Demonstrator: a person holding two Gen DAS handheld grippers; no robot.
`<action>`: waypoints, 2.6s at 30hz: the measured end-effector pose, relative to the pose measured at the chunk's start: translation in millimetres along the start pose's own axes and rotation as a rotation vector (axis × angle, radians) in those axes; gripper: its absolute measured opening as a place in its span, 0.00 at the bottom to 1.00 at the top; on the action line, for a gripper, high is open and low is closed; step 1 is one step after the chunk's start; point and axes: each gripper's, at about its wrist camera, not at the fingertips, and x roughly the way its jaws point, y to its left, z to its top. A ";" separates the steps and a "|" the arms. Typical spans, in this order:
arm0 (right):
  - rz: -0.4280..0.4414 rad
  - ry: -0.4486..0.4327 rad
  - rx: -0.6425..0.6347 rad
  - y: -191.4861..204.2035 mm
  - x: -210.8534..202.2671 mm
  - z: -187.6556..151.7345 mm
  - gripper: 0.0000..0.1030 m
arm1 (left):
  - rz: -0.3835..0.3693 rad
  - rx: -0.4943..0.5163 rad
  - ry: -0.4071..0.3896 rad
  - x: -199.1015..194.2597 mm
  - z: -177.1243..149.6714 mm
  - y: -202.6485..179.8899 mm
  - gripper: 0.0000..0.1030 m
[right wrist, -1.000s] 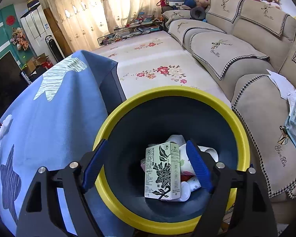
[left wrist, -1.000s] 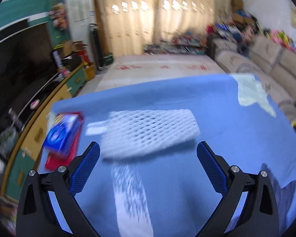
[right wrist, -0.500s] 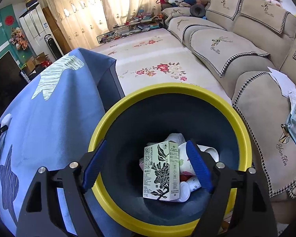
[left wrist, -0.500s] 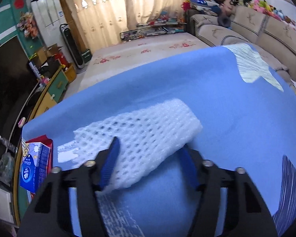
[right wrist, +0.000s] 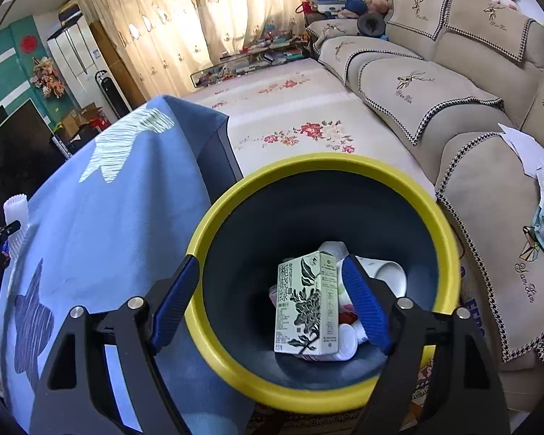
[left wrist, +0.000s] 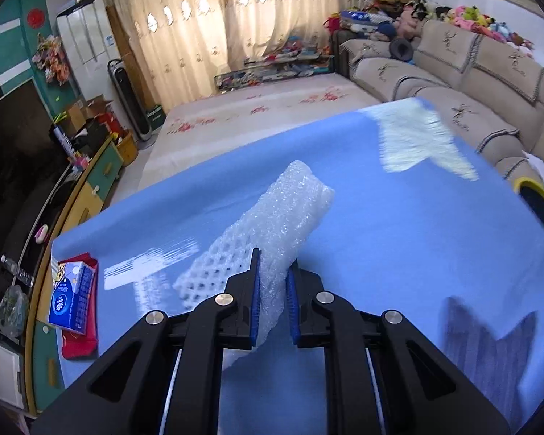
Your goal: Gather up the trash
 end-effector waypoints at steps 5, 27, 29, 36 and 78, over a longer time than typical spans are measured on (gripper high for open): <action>-0.017 -0.039 0.018 -21.2 -28.8 -10.3 0.74 | -0.075 0.051 -0.055 -38.7 17.6 -70.2 0.12; -0.137 -0.113 0.139 -132.1 -98.5 -62.9 0.74 | -0.573 0.334 0.076 -27.0 79.5 -451.3 0.13; -0.127 -0.112 0.144 -135.1 -98.8 -64.3 0.74 | -0.575 0.327 0.122 -10.4 81.7 -472.5 0.13; -0.106 -0.098 0.147 -137.0 -94.3 -68.3 0.74 | -0.550 0.264 0.232 42.9 71.8 -491.5 0.15; 0.012 -0.313 -0.267 72.2 -243.0 -109.8 0.93 | 0.140 -0.314 -0.324 -339.1 -199.0 -132.9 0.95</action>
